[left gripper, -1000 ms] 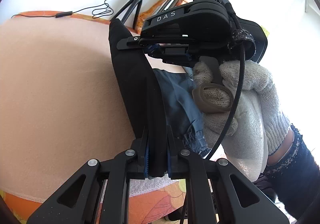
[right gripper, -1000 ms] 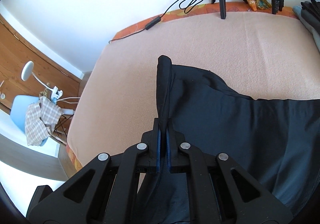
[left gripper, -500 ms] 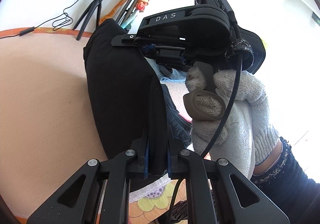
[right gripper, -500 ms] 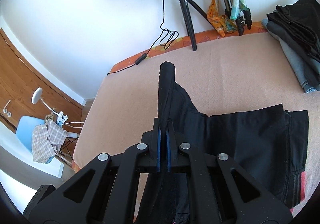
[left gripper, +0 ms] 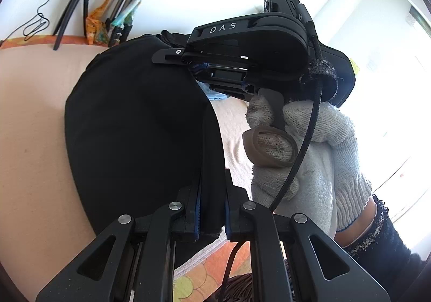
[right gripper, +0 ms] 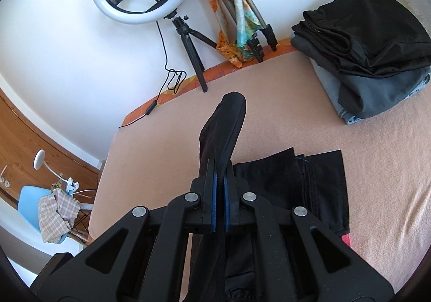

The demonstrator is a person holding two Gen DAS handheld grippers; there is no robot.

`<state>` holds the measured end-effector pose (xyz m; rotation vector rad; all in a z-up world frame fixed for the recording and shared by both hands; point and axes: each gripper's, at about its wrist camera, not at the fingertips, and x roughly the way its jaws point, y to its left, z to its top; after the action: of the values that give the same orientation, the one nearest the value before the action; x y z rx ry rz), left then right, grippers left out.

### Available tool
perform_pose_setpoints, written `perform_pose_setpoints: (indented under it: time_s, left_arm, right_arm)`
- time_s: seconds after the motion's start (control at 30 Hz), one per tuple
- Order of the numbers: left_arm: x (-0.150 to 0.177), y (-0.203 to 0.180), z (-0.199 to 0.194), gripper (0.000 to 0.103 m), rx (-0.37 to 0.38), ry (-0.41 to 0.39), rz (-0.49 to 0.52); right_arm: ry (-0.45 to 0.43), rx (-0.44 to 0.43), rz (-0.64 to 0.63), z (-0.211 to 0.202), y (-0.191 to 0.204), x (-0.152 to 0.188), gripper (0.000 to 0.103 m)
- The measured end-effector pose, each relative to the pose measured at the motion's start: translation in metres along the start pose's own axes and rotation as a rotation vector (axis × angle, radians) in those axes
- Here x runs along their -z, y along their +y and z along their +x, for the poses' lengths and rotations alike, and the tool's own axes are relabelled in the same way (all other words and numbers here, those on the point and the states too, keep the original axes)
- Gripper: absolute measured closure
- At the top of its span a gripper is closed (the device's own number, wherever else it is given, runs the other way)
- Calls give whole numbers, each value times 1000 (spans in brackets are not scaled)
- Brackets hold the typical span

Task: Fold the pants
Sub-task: 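Lift the trousers' end with the right tool and fold it over the rest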

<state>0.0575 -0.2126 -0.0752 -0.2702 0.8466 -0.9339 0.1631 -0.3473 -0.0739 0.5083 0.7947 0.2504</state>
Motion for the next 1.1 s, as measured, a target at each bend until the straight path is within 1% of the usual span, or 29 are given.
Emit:
perform_pose_setpoints:
  time_s: [0.23, 0.37, 0.5, 0.57, 0.6, 0.63, 0.77, 0.8, 0.9, 0.97, 1.1]
  left_arm:
    - [-9, -7, 33, 92, 14, 28, 14]
    - [-9, -8, 47, 92, 2, 48, 21]
    - [-8, -5, 59, 92, -5, 83, 9]
    - [-9, -5, 64, 88, 0, 112, 5]
    - [-10, -4, 67, 81, 13, 133, 3]
    - [-10, -5, 68, 79, 25, 147, 6]
    - [-6, -10, 59, 79, 40, 179, 59]
    - [-6, -10, 56, 77, 51, 184, 62]
    - [-4, -8, 41, 76, 41, 168, 79]
    - [-6, -4, 33, 76, 16, 154, 83]
    - [-5, 7, 19, 76, -70, 119, 78]
  right_arm:
    - [13, 38, 17, -1, -34, -5, 98]
    - [45, 64, 28, 9, -53, -4, 98]
    - [81, 94, 30, 21, -65, 0, 98]
    - [95, 102, 30, 25, -69, 1, 98]
    - [100, 106, 29, 27, -70, 2, 98]
    - [105, 110, 26, 29, -71, 2, 98]
    - [118, 117, 16, 32, -77, 2, 98]
    - [121, 119, 12, 32, -78, 3, 98]
    - [125, 127, 0, 31, -83, 5, 98]
    - [126, 135, -5, 29, -87, 6, 98]
    - [125, 138, -21, 32, -93, 7, 98]
